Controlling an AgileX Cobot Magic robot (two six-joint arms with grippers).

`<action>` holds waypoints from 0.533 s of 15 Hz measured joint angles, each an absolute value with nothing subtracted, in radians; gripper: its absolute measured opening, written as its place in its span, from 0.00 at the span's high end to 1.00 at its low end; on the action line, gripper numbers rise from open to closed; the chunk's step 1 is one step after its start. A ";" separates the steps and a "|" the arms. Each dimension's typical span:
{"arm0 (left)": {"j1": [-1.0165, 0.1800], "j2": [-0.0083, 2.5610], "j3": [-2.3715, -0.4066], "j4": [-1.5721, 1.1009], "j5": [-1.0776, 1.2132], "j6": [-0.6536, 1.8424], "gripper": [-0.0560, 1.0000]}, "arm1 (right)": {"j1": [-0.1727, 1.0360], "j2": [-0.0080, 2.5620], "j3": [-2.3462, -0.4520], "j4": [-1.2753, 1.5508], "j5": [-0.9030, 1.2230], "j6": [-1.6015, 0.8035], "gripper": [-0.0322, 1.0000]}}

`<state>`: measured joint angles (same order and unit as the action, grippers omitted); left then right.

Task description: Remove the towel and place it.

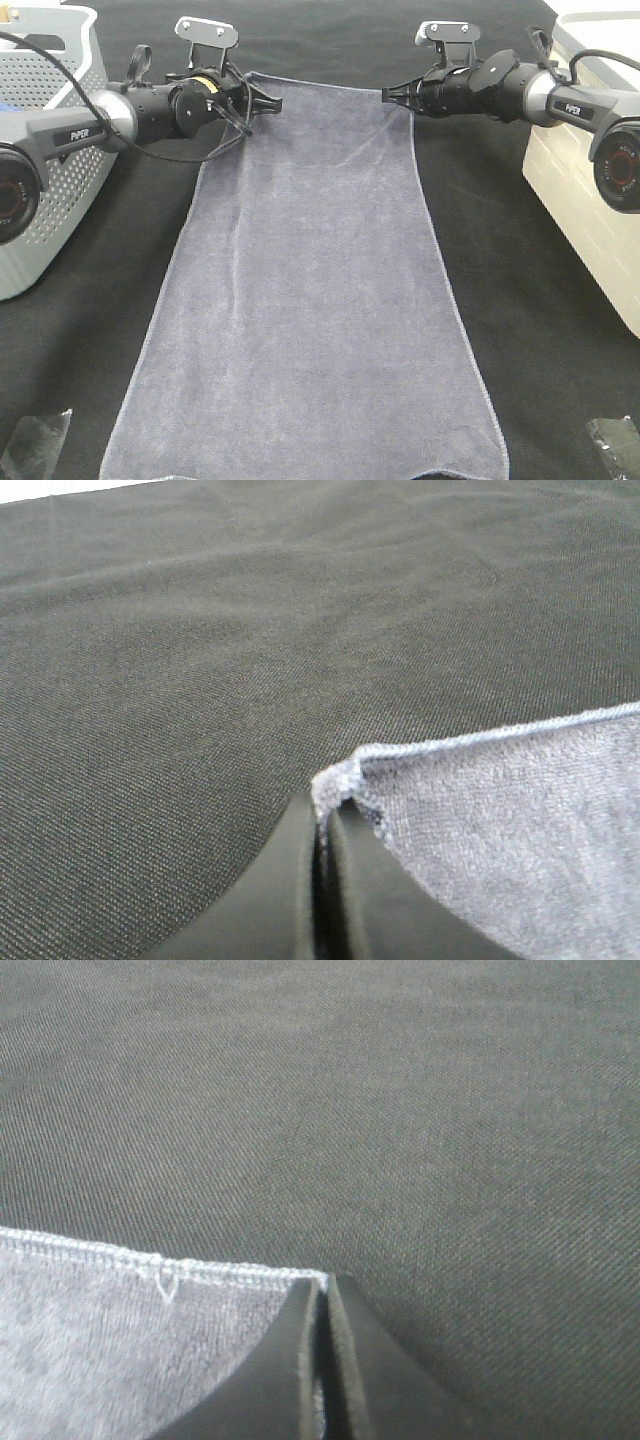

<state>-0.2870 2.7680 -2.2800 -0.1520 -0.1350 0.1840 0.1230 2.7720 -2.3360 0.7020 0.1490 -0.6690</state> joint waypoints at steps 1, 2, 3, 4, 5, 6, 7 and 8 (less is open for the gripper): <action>-0.287 2.768 -2.280 -0.152 -0.137 0.184 0.95 | 0.123 2.772 -2.336 0.702 0.146 -0.669 0.94; -0.287 2.768 -2.280 -0.152 -0.149 0.184 0.95 | 0.123 2.772 -2.336 0.702 0.146 -0.669 0.92; -0.287 2.768 -2.280 -0.152 -0.158 0.184 0.95 | 0.123 2.772 -2.336 0.702 0.145 -0.669 0.89; -0.287 2.769 -2.280 -0.152 -0.165 0.184 0.95 | 0.123 2.772 -2.336 0.702 0.141 -0.669 0.86; -0.287 2.776 -2.280 -0.152 -0.181 0.184 0.95 | 0.123 2.772 -2.336 0.702 0.139 -0.669 0.83; -0.287 2.786 -2.280 -0.152 -0.183 0.184 0.95 | 0.123 2.772 -2.336 0.702 0.139 -0.669 0.81; -0.287 2.800 -2.280 -0.152 -0.184 0.184 0.95 | 0.123 2.772 -2.336 0.702 0.139 -0.669 0.80; -0.287 2.812 -2.280 -0.152 -0.186 0.184 0.95 | 0.123 2.772 -2.336 0.702 0.139 -0.669 0.78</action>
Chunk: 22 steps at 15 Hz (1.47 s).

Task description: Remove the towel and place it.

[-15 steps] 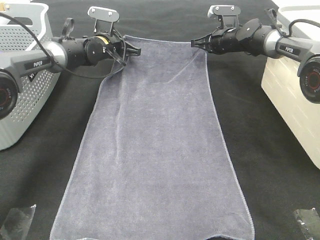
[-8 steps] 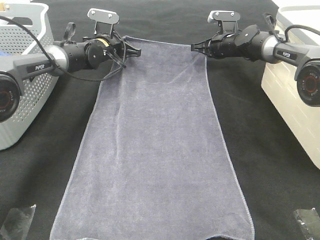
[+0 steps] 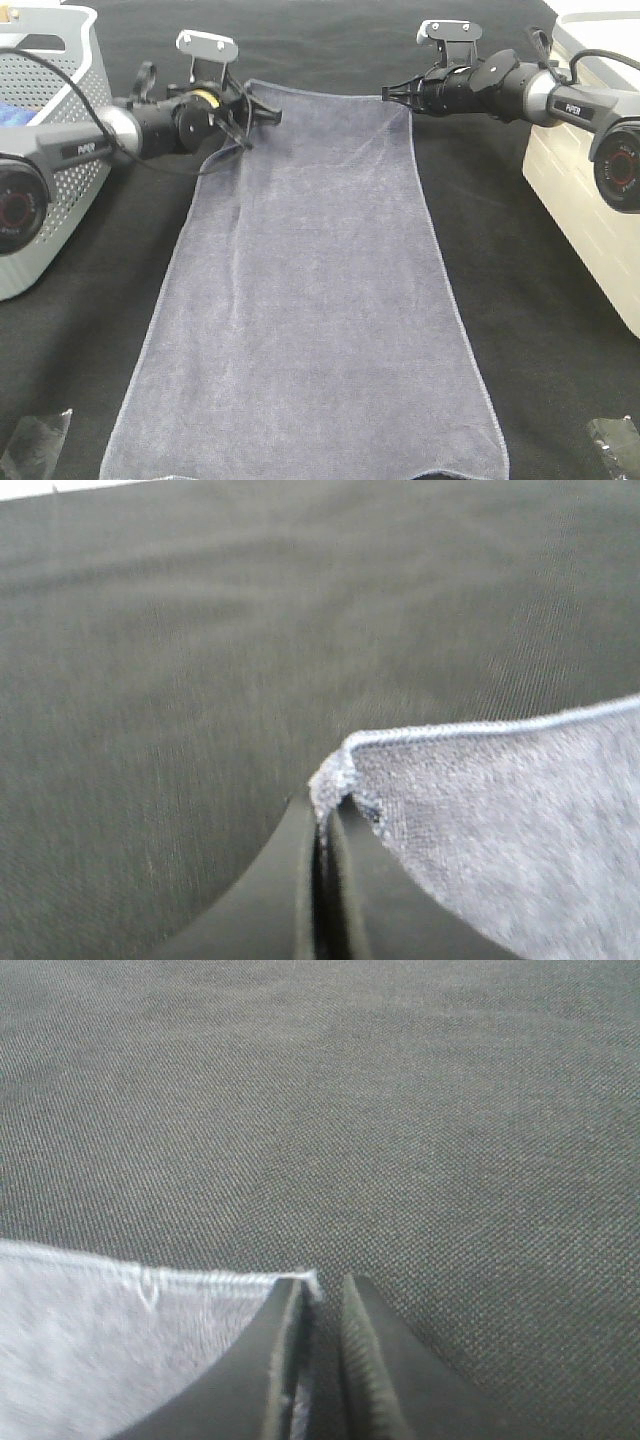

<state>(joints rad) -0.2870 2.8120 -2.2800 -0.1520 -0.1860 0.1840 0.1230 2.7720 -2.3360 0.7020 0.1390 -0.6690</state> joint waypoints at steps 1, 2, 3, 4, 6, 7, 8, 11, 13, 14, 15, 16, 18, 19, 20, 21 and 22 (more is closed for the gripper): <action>-0.287 2.824 -2.280 -0.151 -0.195 0.184 0.95 | 0.123 2.772 -2.336 0.702 0.139 -0.669 0.72; -0.287 2.831 -2.280 -0.151 -0.207 0.184 0.95 | 0.123 2.772 -2.336 0.702 0.139 -0.669 0.65; -0.287 2.835 -2.280 -0.151 -0.213 0.184 0.94 | 0.123 2.772 -2.336 0.702 0.139 -0.669 0.58; -0.287 2.837 -2.280 -0.150 -0.217 0.184 0.93 | 0.123 2.772 -2.336 0.703 0.139 -0.669 0.51; -0.287 2.846 -2.283 -0.138 -0.240 0.184 0.80 | 0.123 2.772 -2.336 0.703 0.140 -0.669 0.42; -0.287 2.847 -2.283 -0.128 -0.256 0.184 0.67 | 0.123 2.772 -2.336 0.703 0.150 -0.669 0.40; -0.287 2.847 -2.283 -0.125 -0.271 0.184 0.55 | 0.123 2.772 -2.336 0.703 0.179 -0.669 0.39; -0.287 2.838 -2.286 -0.123 -0.252 0.184 0.38 | 0.123 2.745 -2.336 0.660 0.353 -0.669 0.38; -0.287 2.800 -2.286 -0.123 -0.124 0.184 0.37 | 0.123 2.697 -2.336 0.619 0.462 -0.664 0.38; -0.287 2.766 -2.286 -0.123 -0.050 0.184 0.37 | 0.123 2.667 -2.336 0.598 0.520 -0.651 0.38; -0.287 2.731 -2.288 -0.123 0.028 0.184 0.37 | 0.123 2.633 -2.336 0.569 0.575 -0.626 0.38; -0.287 2.700 -2.301 -0.123 0.109 0.184 0.37 | 0.123 2.602 -2.336 0.541 0.625 -0.597 0.38; -0.287 2.676 -2.328 -0.127 0.214 0.184 0.37 | 0.123 2.561 -2.337 0.512 0.717 -0.548 0.38; -0.287 2.671 -2.333 -0.128 0.247 0.184 0.37 | 0.123 2.557 -2.338 0.510 0.735 -0.537 0.38; -0.287 2.677 -2.334 -0.129 0.264 0.184 0.38 | 0.123 2.551 -2.338 0.502 0.769 -0.529 0.38; -0.287 2.684 -2.334 -0.129 0.264 0.184 0.38 | 0.123 2.551 -2.338 0.500 0.777 -0.529 0.38; -0.287 2.697 -2.335 -0.131 0.259 0.184 0.40 | 0.123 2.551 -2.338 0.500 0.792 -0.529 0.38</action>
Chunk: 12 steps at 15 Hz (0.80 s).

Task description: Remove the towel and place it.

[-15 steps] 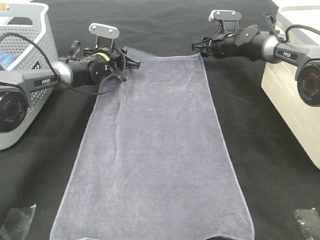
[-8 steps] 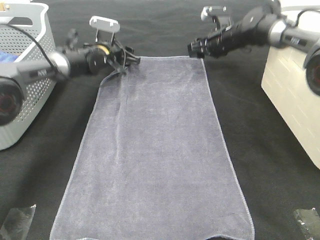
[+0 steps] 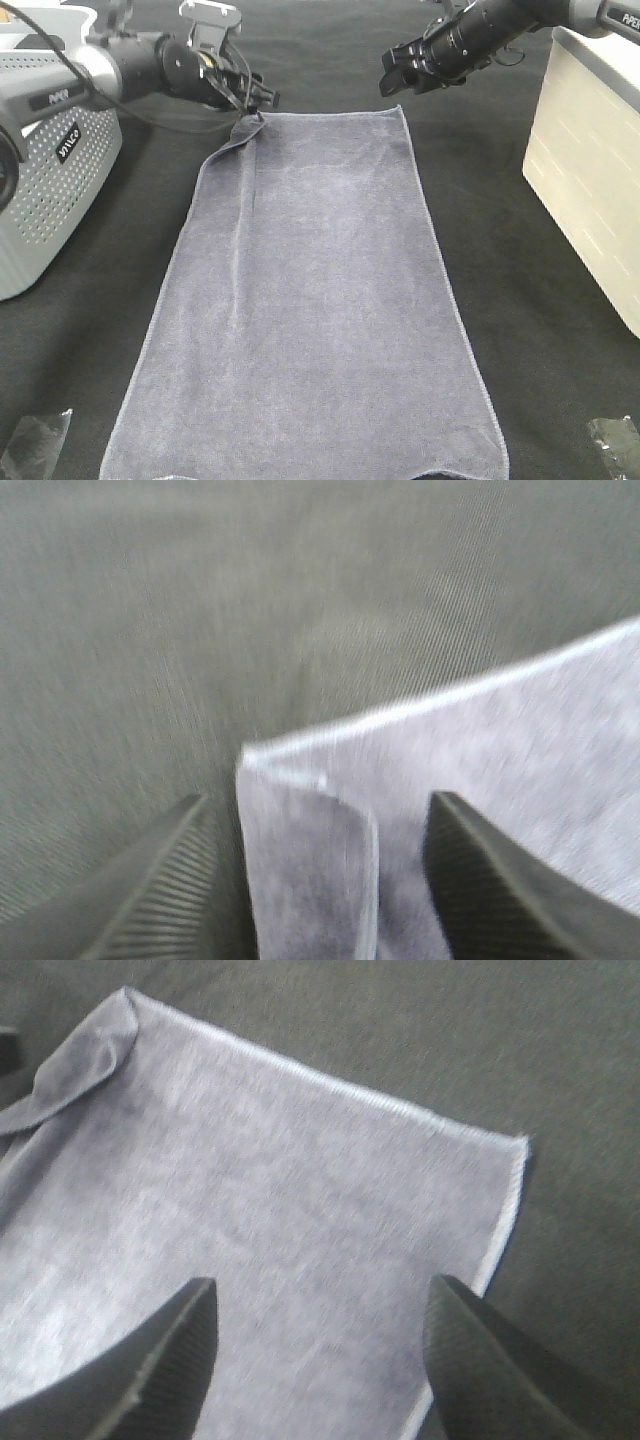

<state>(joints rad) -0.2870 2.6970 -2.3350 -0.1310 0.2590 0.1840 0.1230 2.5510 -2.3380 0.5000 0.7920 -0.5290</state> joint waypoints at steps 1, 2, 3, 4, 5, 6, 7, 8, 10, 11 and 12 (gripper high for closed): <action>-0.287 2.717 -2.335 -0.140 0.248 0.184 0.41 | 0.123 2.551 -2.338 0.497 0.808 -0.528 0.38; -0.287 2.747 -2.335 -0.159 0.210 0.184 0.41 | 0.123 2.551 -2.338 0.496 0.813 -0.528 0.38; -0.287 2.764 -2.335 -0.168 0.177 0.184 0.42 | 0.123 2.551 -2.338 0.495 0.818 -0.528 0.38; -0.287 2.777 -2.335 -0.175 0.146 0.184 0.42 | 0.123 2.551 -2.338 0.495 0.823 -0.528 0.38; -0.287 2.784 -2.335 -0.178 0.116 0.184 0.42 | 0.123 2.551 -2.338 0.495 0.823 -0.528 0.38; -0.287 2.789 -2.335 -0.178 0.091 0.184 0.42 | 0.123 2.551 -2.338 0.495 0.823 -0.528 0.38; -0.287 2.793 -2.335 -0.178 0.080 0.184 0.43 | 0.123 2.551 -2.338 0.495 0.826 -0.528 0.38; -0.287 2.799 -2.336 -0.179 0.074 0.184 0.44 | 0.123 2.551 -2.338 0.495 0.826 -0.528 0.38; -0.287 2.815 -2.337 -0.179 0.062 0.184 0.46 | 0.123 2.551 -2.338 0.495 0.827 -0.528 0.38; -0.287 2.822 -2.337 -0.179 0.059 0.184 0.47 | 0.123 2.551 -2.338 0.495 0.827 -0.528 0.38; -0.287 2.825 -2.337 -0.179 0.053 0.184 0.48 | 0.123 2.551 -2.338 0.495 0.827 -0.528 0.38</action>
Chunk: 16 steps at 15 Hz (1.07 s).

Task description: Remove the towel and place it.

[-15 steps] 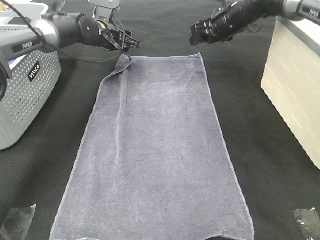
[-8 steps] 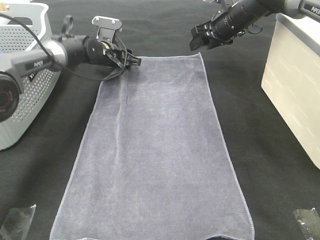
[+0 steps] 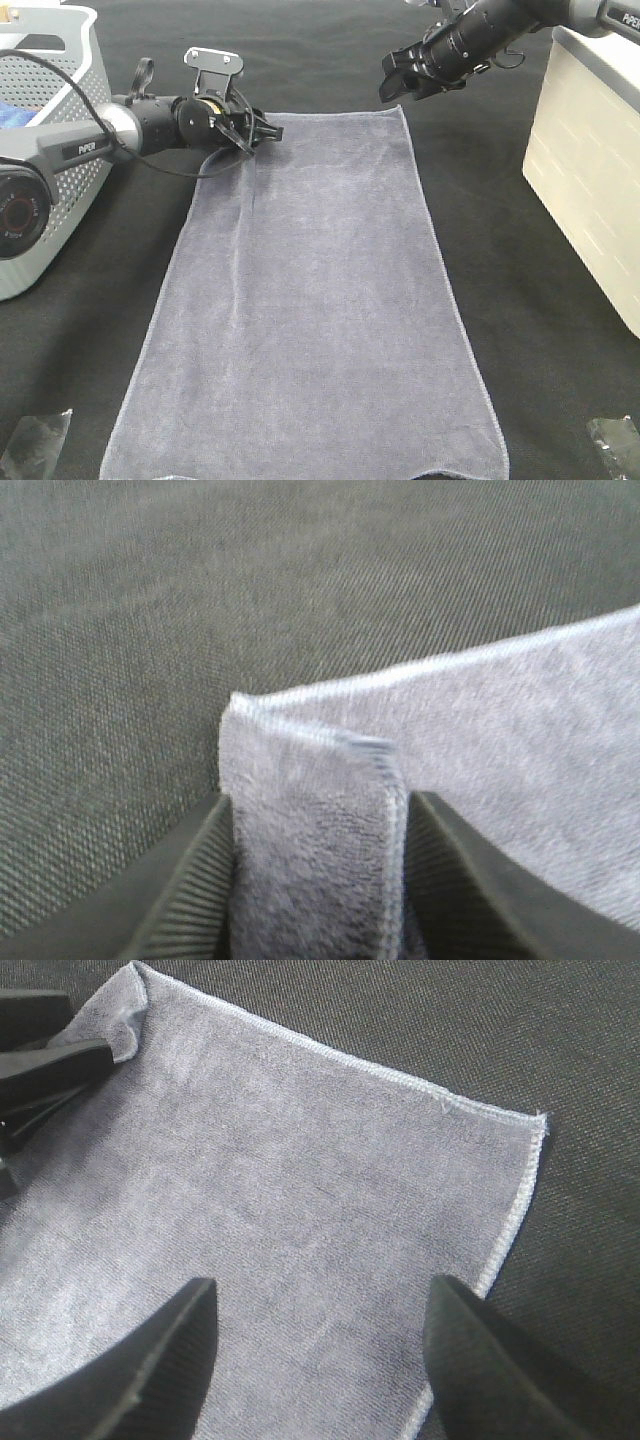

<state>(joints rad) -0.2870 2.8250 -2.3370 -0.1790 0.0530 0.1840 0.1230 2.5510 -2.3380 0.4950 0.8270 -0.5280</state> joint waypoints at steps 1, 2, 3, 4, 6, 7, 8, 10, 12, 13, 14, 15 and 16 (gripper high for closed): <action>-0.287 2.827 -2.337 -0.179 0.053 0.184 0.51 | 0.123 2.551 -2.338 0.495 0.827 -0.528 0.38; -0.287 2.829 -2.337 -0.179 0.052 0.184 0.57 | 0.123 2.551 -2.338 0.495 0.827 -0.528 0.38; -0.287 2.829 -2.337 -0.179 0.048 0.184 0.67 | 0.123 2.551 -2.338 0.495 0.827 -0.528 0.38; -0.287 2.829 -2.337 -0.179 0.041 0.184 0.80 | 0.123 2.551 -2.338 0.495 0.827 -0.528 0.38; -0.287 2.829 -2.339 -0.179 0.030 0.184 0.94 | 0.123 2.551 -2.338 0.495 0.827 -0.528 0.38; -0.287 2.829 -2.346 -0.179 0.030 0.184 0.95 | 0.123 2.551 -2.338 0.495 0.827 -0.528 0.38; -0.287 2.827 -2.356 -0.179 0.033 0.184 0.95 | 0.123 2.551 -2.338 0.495 0.827 -0.528 0.38; -0.287 2.817 -2.381 -0.151 0.059 0.184 0.95 | 0.123 2.551 -2.338 0.495 0.827 -0.528 0.38; -0.287 2.808 -2.397 -0.086 0.086 0.184 0.95 | 0.123 2.551 -2.338 0.495 0.827 -0.528 0.38; -0.287 2.807 -2.397 -0.049 0.101 0.184 0.95 | 0.123 2.551 -2.338 0.495 0.827 -0.528 0.38; -0.285 2.807 -2.397 -0.020 0.126 0.184 0.95 | 0.123 2.551 -2.338 0.495 0.827 -0.528 0.38; -0.282 2.808 -2.397 -0.010 0.138 0.184 0.95 | 0.123 2.551 -2.338 0.495 0.827 -0.528 0.38; -0.275 2.808 -2.397 0.000 0.141 0.184 0.95 | 0.123 2.551 -2.338 0.495 0.827 -0.528 0.38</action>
